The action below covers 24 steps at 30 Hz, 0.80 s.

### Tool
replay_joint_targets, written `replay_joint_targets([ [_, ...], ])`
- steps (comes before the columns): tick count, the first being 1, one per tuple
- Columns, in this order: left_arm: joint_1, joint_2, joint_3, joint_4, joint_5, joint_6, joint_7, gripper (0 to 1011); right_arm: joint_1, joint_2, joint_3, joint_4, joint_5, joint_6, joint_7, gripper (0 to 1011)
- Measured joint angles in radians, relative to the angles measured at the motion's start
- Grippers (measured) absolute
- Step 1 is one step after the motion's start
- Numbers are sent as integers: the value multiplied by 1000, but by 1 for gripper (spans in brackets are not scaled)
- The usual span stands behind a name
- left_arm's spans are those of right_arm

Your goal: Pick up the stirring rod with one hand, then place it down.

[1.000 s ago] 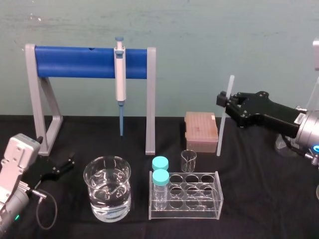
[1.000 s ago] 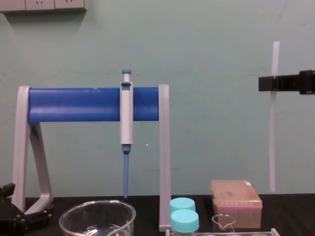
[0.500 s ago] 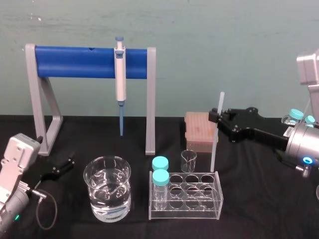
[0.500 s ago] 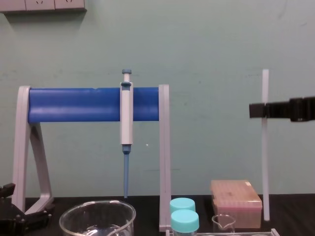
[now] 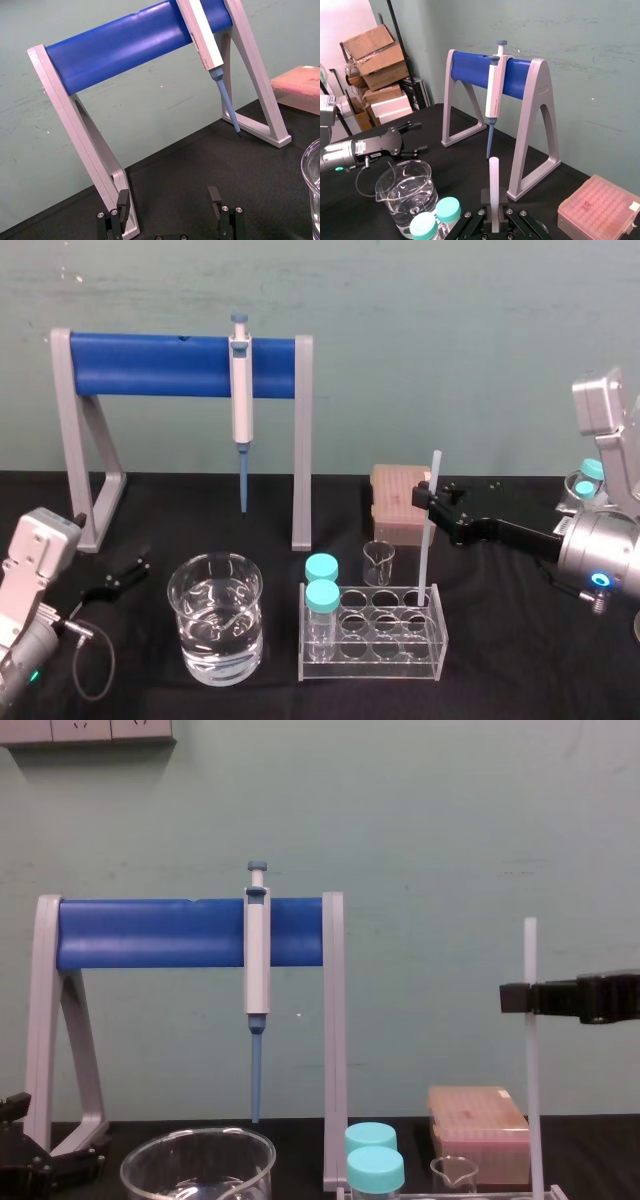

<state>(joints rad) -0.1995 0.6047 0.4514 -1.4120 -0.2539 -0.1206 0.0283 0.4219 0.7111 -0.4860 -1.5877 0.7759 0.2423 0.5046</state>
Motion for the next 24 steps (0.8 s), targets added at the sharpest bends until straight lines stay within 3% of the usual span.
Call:
replay_joint_targets([
  [10, 0, 0, 0, 0, 0, 0, 0, 1005, -1, -33, 0, 45, -18, -36, 20, 71],
  [24, 0, 0, 0, 0, 0, 0, 0, 1005, 3, -65, -10, 104, -45, -44, 38, 71],
])
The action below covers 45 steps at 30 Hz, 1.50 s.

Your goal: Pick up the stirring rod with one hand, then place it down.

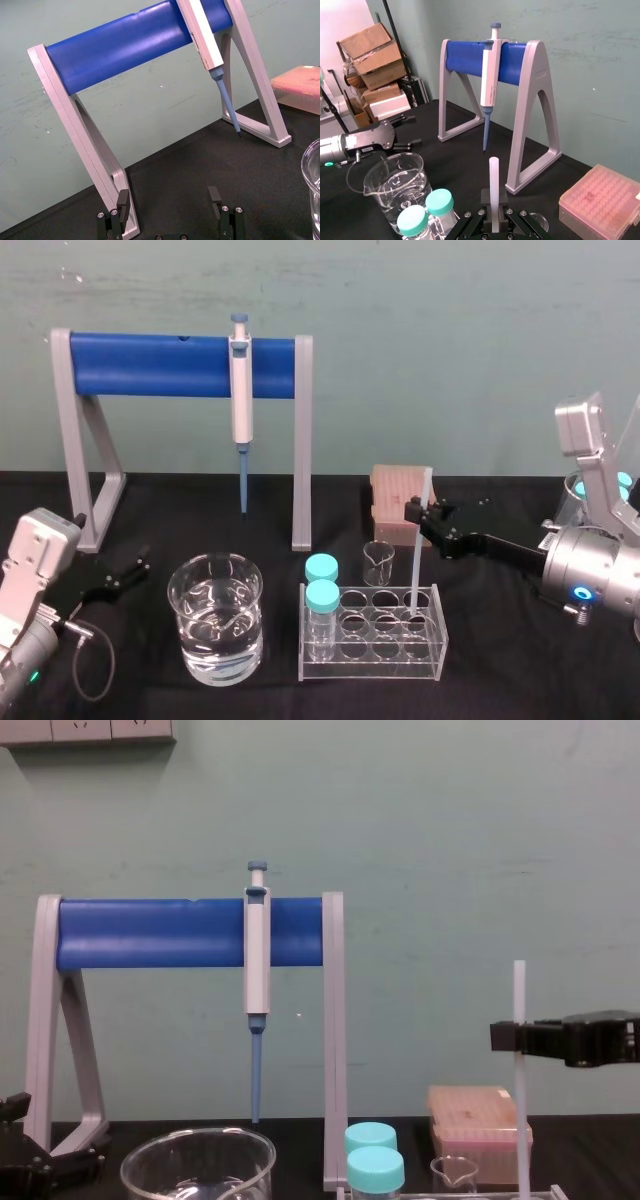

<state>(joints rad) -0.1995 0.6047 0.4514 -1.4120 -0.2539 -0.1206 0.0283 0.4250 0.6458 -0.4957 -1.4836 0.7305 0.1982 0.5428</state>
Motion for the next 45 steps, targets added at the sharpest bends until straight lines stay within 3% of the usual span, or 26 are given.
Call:
replay_joint_targets([
  [25, 0, 0, 0, 0, 0, 0, 0, 1005, -12, -39, 0, 69, -34, -19, 23, 92],
  [31, 0, 0, 0, 0, 0, 0, 0, 1005, -14, -41, 3, 68, -40, -18, 22, 226],
  [45, 0, 0, 0, 0, 0, 0, 0, 1005, -19, -41, 11, 61, -47, -8, 17, 677],
])
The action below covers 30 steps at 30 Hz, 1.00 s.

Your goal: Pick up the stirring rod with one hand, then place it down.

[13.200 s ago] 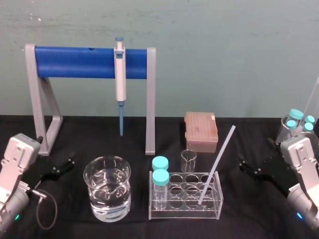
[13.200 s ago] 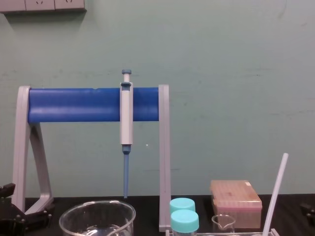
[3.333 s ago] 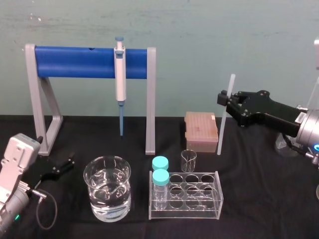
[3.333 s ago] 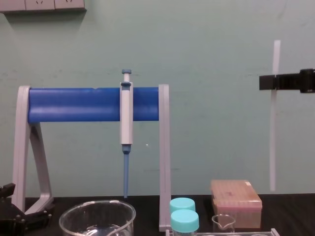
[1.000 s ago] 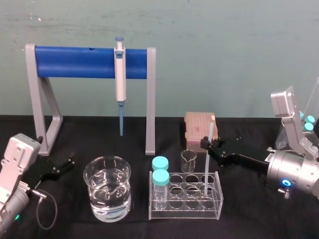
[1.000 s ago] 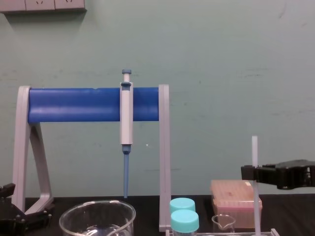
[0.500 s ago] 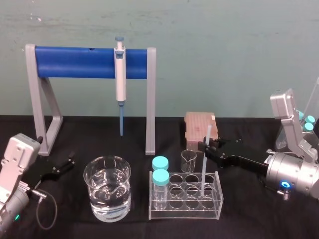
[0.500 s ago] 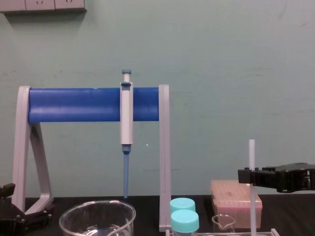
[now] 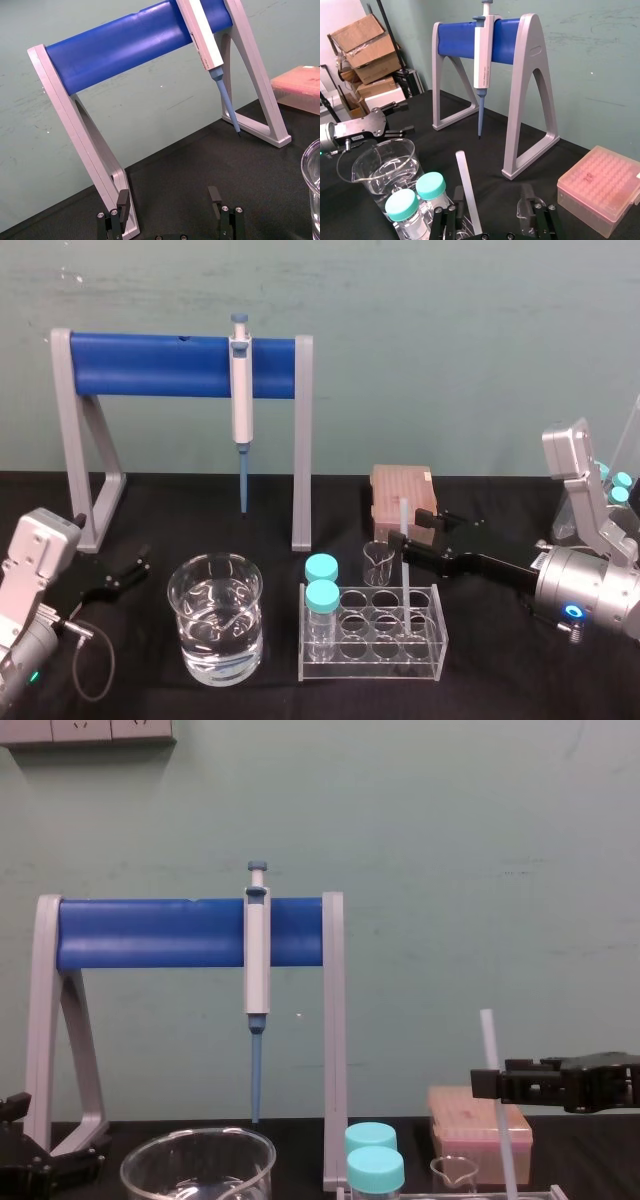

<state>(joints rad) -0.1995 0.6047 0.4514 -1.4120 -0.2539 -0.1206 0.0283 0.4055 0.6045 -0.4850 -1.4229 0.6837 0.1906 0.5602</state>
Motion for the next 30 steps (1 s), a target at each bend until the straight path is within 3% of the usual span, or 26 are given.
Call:
replay_joint_targets([
  [5, 0, 0, 0, 0, 0, 0, 0, 1005, -1, 1, 1, -1, -1, 4, 0, 853],
  [12, 0, 0, 0, 0, 0, 0, 0, 1005, -4, 3, 4, -6, -2, 5, -1, 1003],
  [21, 0, 0, 0, 0, 0, 0, 0, 1005, -12, 10, 13, -20, -1, 5, -6, 1003],
  [30, 0, 0, 0, 0, 0, 0, 0, 1005, -41, 59, 66, -97, 18, 8, -36, 1003],
])
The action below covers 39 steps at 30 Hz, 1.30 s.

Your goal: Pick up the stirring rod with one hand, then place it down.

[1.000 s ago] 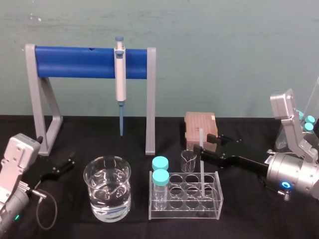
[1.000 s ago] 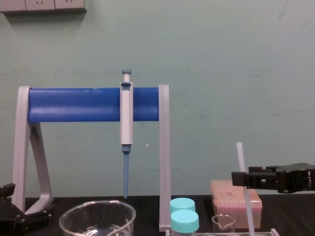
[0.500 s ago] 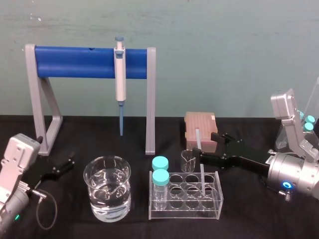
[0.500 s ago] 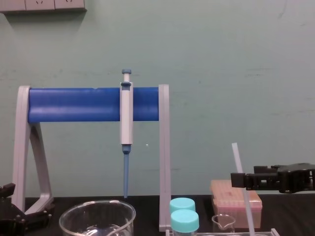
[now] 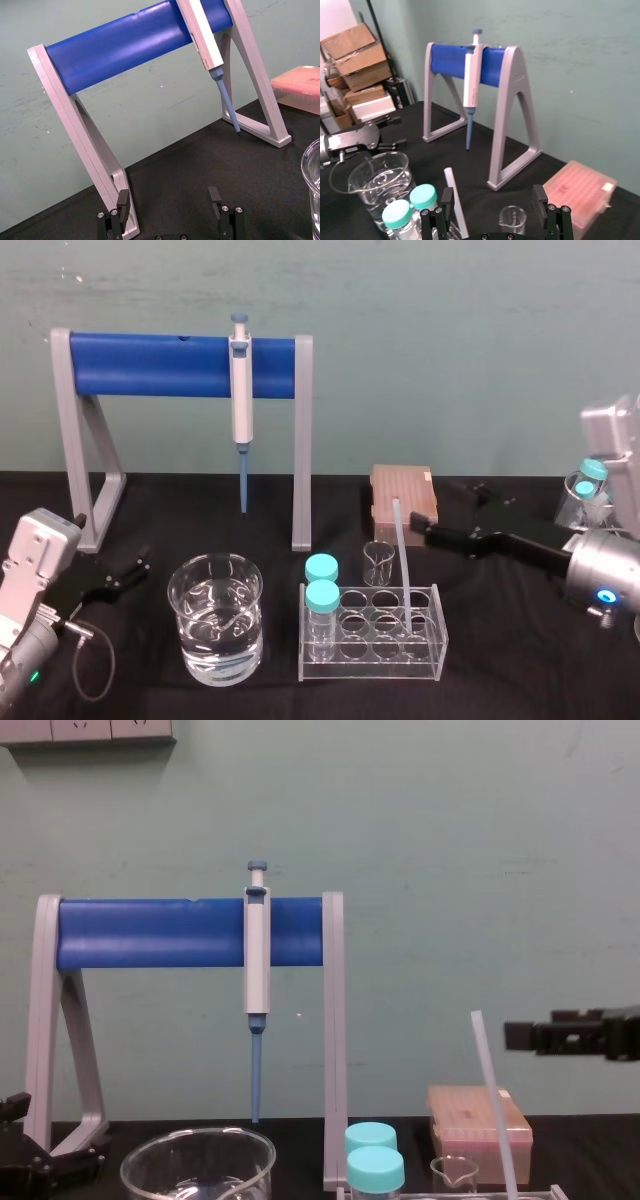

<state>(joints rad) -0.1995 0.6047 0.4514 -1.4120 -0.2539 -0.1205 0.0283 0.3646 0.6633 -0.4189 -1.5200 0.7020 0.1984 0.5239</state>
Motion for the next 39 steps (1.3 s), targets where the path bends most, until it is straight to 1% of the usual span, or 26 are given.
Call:
replay_joint_targets([
  [1, 0, 0, 0, 0, 0, 0, 0, 1005, -7, 9, 11, -12, 4, 0, -8, 1003],
  [4, 0, 0, 0, 0, 0, 0, 0, 1005, -18, 23, 28, -26, 3, -3, -27, 1003],
  [5, 0, 0, 0, 0, 0, 0, 0, 1005, -18, 23, 28, -26, 3, -3, -27, 1003],
  [7, 0, 0, 0, 0, 0, 0, 0, 1005, -27, 26, 37, -26, -8, -7, -52, 1003],
  [8, 0, 0, 0, 0, 0, 0, 0, 1005, -36, 24, 43, -26, -23, -8, -82, 1003],
  [10, 0, 0, 0, 0, 0, 0, 0, 1005, -46, 18, 49, -25, -38, -8, -118, 1003],
  [11, 0, 0, 0, 0, 0, 0, 0, 1005, -57, 10, 56, -23, -56, -7, -162, 1003],
  [14, 0, 0, 0, 0, 0, 0, 0, 1005, -73, -6, 61, -14, -87, -11, -221, 1003],
  [15, 0, 0, 0, 0, 0, 0, 0, 1005, -80, -20, 63, -1, -105, -18, -252, 1003],
  [17, 0, 0, 0, 0, 0, 0, 0, 1005, -85, -34, 64, 12, -124, -30, -277, 1003],
  [18, 0, 0, 0, 0, 0, 0, 0, 1005, -90, -48, 64, 28, -145, -47, -303, 1003],
  [20, 0, 0, 0, 0, 0, 0, 0, 1005, -94, -62, 64, 44, -167, -66, -327, 1003],
  [21, 0, 0, 0, 0, 0, 0, 0, 1005, -96, -75, 62, 61, -187, -85, -345, 1003],
  [24, 0, 0, 0, 0, 0, 0, 0, 1005, -100, -93, 60, 85, -213, -122, -362, 1003],
  [25, 0, 0, 0, 0, 0, 0, 0, 1004, -103, -105, 59, 105, -233, -156, -370, 1003],
  [27, 0, 0, 0, 0, 0, 0, 0, 1005, -107, -115, 58, 117, -248, -184, -378, 1003],
  [28, 0, 0, 0, 0, 0, 0, 0, 1005, -111, -126, 59, 130, -265, -215, -388, 1003],
  [31, 0, 0, 0, 0, 0, 0, 0, 1005, -119, -143, 62, 148, -286, -251, -411, 1003],
  [32, 0, 0, 0, 0, 0, 0, 0, 1005, -125, -155, 64, 156, -301, -275, -426, 1003],
  [35, 0, 0, 0, 0, 0, 0, 0, 1005, -133, -174, 66, 166, -328, -308, -450, 1003],
  [39, 0, 0, 0, 0, 0, 0, 0, 1005, -135, -191, 66, 176, -340, -321, -452, 1003],
])
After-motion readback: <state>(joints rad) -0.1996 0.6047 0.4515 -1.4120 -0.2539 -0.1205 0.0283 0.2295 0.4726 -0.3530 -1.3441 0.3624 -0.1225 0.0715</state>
